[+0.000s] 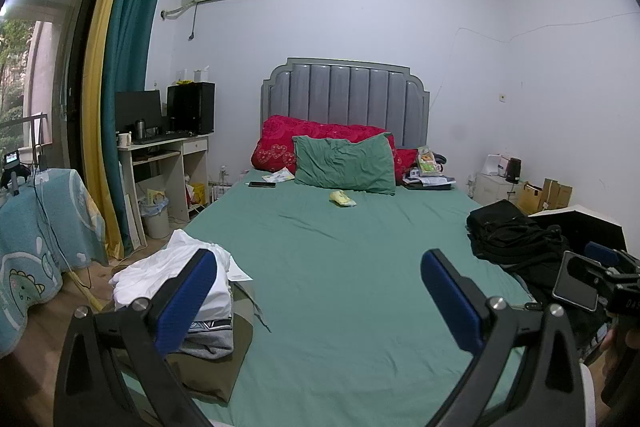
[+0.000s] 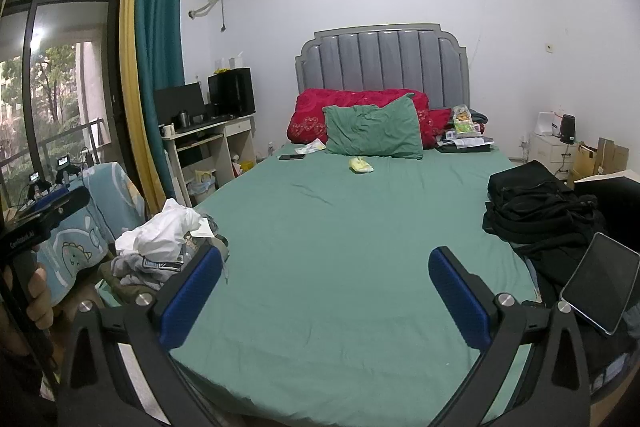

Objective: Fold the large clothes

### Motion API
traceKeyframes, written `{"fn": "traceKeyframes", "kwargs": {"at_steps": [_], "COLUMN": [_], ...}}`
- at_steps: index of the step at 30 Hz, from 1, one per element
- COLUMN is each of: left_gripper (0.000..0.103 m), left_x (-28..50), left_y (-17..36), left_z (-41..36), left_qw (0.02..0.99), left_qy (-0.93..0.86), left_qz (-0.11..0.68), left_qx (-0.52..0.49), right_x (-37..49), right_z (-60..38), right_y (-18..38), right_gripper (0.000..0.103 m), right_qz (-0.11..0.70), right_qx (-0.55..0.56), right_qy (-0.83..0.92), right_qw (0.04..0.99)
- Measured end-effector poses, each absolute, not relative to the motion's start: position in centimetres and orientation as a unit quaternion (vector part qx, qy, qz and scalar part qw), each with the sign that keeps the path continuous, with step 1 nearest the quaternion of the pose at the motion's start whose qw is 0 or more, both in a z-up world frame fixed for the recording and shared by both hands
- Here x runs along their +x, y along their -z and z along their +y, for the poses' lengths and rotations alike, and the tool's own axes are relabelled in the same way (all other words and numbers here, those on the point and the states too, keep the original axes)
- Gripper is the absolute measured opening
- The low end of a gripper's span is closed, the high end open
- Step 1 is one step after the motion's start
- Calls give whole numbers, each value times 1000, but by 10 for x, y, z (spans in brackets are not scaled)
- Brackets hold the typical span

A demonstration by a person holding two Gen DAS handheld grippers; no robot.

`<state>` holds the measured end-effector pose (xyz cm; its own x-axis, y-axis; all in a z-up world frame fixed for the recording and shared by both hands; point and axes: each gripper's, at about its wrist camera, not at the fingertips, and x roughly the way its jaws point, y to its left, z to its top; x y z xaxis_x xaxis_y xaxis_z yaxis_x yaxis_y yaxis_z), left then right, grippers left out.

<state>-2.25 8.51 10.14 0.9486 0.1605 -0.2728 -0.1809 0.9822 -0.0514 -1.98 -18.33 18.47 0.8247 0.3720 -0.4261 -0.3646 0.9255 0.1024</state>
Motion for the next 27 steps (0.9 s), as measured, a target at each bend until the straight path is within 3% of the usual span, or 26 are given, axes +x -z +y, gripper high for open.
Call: {"fn": "traceKeyframes", "kwargs": {"at_steps": [27], "left_gripper": [102], "left_x": [-22], "left_y": [-107], "left_z": [80], "left_qw": [987], "left_qy": [-85], "left_qz": [133], "left_qx": [-37], "right_x": [-20], "right_z": [-183], "right_y": [-184], "right_gripper": [102], "right_qz": [225], "right_qx": [9], "right_qy": [-192], "right_qw": [955]}}
